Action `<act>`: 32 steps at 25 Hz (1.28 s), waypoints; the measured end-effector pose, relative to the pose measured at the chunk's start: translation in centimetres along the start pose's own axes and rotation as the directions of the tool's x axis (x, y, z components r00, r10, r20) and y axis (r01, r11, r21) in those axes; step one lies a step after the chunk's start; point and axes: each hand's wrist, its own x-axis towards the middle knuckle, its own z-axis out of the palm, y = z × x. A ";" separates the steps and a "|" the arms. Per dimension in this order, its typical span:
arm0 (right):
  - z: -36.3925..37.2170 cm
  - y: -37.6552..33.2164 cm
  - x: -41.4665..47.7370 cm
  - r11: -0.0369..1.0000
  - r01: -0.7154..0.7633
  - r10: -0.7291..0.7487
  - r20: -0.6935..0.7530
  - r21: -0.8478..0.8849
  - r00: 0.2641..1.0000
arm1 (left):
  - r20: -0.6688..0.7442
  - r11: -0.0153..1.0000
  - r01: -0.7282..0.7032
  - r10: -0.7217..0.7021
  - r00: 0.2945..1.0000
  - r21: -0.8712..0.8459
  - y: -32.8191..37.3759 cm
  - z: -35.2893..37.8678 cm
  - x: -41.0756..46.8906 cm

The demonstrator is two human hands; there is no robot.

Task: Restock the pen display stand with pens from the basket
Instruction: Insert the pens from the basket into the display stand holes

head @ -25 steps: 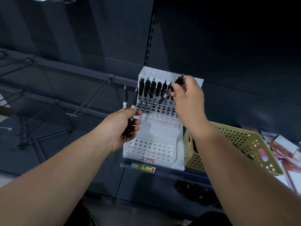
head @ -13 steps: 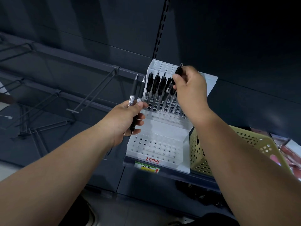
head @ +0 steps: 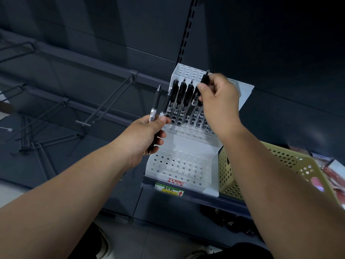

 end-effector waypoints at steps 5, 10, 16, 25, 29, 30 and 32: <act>0.6 0.9 -0.3 0.992 -0.013 0.012 -0.013 -0.124 1.000 | -0.002 1.000 0.007 -0.007 1.000 0.005 -0.1 0.0 0.1; 1.4 1.4 -0.4 0.968 -0.034 0.025 -0.037 -0.248 0.999 | 0.000 1.000 0.013 -0.013 1.000 -0.008 -0.1 -0.1 0.1; 2.1 1.9 -0.7 0.952 -0.067 0.056 -0.045 -0.298 0.997 | 0.003 0.998 0.045 -0.045 0.999 -0.044 -0.1 0.1 -0.3; 1.8 1.3 -0.7 0.925 -0.077 0.082 -0.001 -0.372 0.997 | -0.031 0.999 0.035 -0.034 0.999 0.025 1.1 0.2 -2.6; 1.7 1.3 -0.4 0.938 -0.094 0.115 0.043 -0.333 0.992 | -0.038 0.999 0.022 -0.020 0.999 0.043 1.6 0.2 -3.6; 1.6 1.5 -0.3 0.953 -0.107 0.131 0.068 -0.285 0.989 | -0.042 0.998 0.019 -0.017 0.999 0.051 1.6 0.2 -3.8; 1.1 1.5 -0.1 0.957 -0.133 0.163 0.101 -0.259 0.981 | -0.043 0.998 0.019 -0.017 0.999 0.064 1.8 0.2 -4.1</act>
